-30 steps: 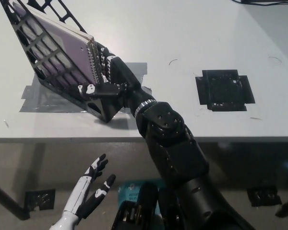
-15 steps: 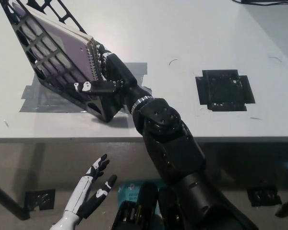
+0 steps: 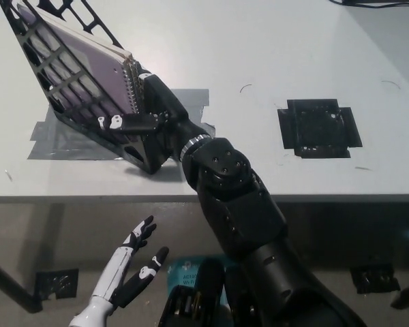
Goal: A shelf with a book inside it is placed on the center of the desk infront of the robot. The robot uses its right hand to grab the book, take it out and hand it to a person.
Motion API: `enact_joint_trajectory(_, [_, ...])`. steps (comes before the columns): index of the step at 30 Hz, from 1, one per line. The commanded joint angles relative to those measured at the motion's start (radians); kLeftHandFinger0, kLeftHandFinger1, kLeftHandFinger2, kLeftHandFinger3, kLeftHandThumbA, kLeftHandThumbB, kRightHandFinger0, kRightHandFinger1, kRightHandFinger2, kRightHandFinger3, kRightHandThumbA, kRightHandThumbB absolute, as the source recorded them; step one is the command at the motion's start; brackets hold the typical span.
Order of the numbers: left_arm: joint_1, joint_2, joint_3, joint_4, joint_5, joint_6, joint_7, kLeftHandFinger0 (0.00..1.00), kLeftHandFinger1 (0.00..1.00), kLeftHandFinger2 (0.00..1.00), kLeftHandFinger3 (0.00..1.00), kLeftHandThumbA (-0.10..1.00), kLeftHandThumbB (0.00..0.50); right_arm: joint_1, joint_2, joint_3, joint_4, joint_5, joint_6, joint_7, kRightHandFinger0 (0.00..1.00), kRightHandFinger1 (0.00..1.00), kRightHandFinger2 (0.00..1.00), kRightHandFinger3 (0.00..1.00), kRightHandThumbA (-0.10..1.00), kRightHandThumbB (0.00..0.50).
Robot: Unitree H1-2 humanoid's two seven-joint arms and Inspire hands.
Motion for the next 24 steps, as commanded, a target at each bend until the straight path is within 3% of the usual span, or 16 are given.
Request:
enact_joint_trajectory(1, [-0.009,0.010,-0.001,-0.026,0.002,-0.020,0.003,1.00,1.00,1.00,1.00,0.80,0.314,-0.079,0.026,-0.002,0.026,-0.010,-0.059,-0.023,0.90,0.86,0.87,0.90,0.84,0.303])
enact_joint_trajectory(2, [-0.008,0.010,-0.001,-0.027,0.002,-0.020,0.002,1.00,1.00,1.00,1.00,0.81,0.318,-0.088,0.024,0.006,0.040,-0.037,-0.047,-0.055,0.21,0.23,0.34,0.38,0.53,0.269])
enact_joint_trajectory(3, [-0.008,0.010,-0.001,-0.028,0.001,-0.021,0.002,1.00,1.00,1.00,1.00,0.81,0.319,-0.092,0.024,0.015,0.045,-0.064,-0.038,-0.090,0.04,0.07,0.15,0.18,0.22,0.259])
enact_joint_trajectory(4, [-0.007,0.010,-0.002,-0.029,0.001,-0.021,0.002,1.00,1.00,1.00,1.00,0.81,0.319,-0.094,0.024,0.022,0.049,-0.083,-0.032,-0.113,0.01,0.05,0.15,0.16,0.08,0.240])
enact_joint_trajectory(5, [-0.007,0.008,0.000,-0.028,-0.006,-0.021,0.000,1.00,1.00,1.00,1.00,0.80,0.326,-0.089,0.027,0.029,0.043,-0.111,-0.030,-0.153,0.00,0.09,0.33,0.29,-0.09,0.175])
enact_joint_trajectory(6, [-0.007,0.007,0.001,-0.028,-0.010,-0.021,-0.001,1.00,1.00,1.00,1.00,0.80,0.326,-0.086,0.029,0.030,0.040,-0.116,-0.030,-0.162,0.00,0.09,0.33,0.29,-0.09,0.175])
enact_joint_trajectory(7, [-0.006,0.006,0.002,-0.029,-0.013,-0.021,-0.001,1.00,1.00,1.00,1.00,0.79,0.323,-0.083,0.030,0.034,0.035,-0.128,-0.028,-0.178,0.00,0.24,0.63,0.61,-0.10,0.134])
enact_joint_trajectory(8, [-0.006,0.006,0.002,-0.028,-0.013,-0.021,-0.001,1.00,1.00,1.00,1.00,0.79,0.329,-0.077,0.030,0.043,0.026,-0.146,-0.022,-0.195,0.00,0.32,0.74,0.75,-0.10,0.110])
enact_joint_trajectory(10, [-0.007,0.006,0.002,-0.023,-0.015,-0.028,-0.001,1.00,1.00,1.00,1.00,0.79,0.329,-0.073,0.031,0.044,0.019,-0.152,-0.019,-0.205,0.00,0.34,0.77,0.80,-0.10,0.103])
enact_joint_trajectory(14, [-0.007,0.006,0.000,-0.023,-0.013,-0.030,0.000,1.00,1.00,1.00,1.00,0.78,0.321,-0.074,0.037,0.030,0.025,-0.147,-0.014,-0.228,0.00,0.36,0.75,0.79,-0.09,0.103])
enact_joint_trajectory(20, [-0.006,0.006,-0.001,-0.026,-0.007,-0.022,-0.001,1.00,1.00,1.00,1.00,0.79,0.332,-0.074,0.038,0.026,0.027,-0.143,-0.028,-0.231,0.00,0.30,0.66,0.66,0.06,0.111])
enact_joint_trajectory(24, [-0.017,0.011,-0.003,-0.024,-0.002,-0.024,-0.002,1.00,1.00,1.00,1.00,0.78,0.330,-0.080,0.037,0.017,0.024,-0.126,-0.049,-0.215,0.00,0.29,0.63,0.59,0.16,0.149])
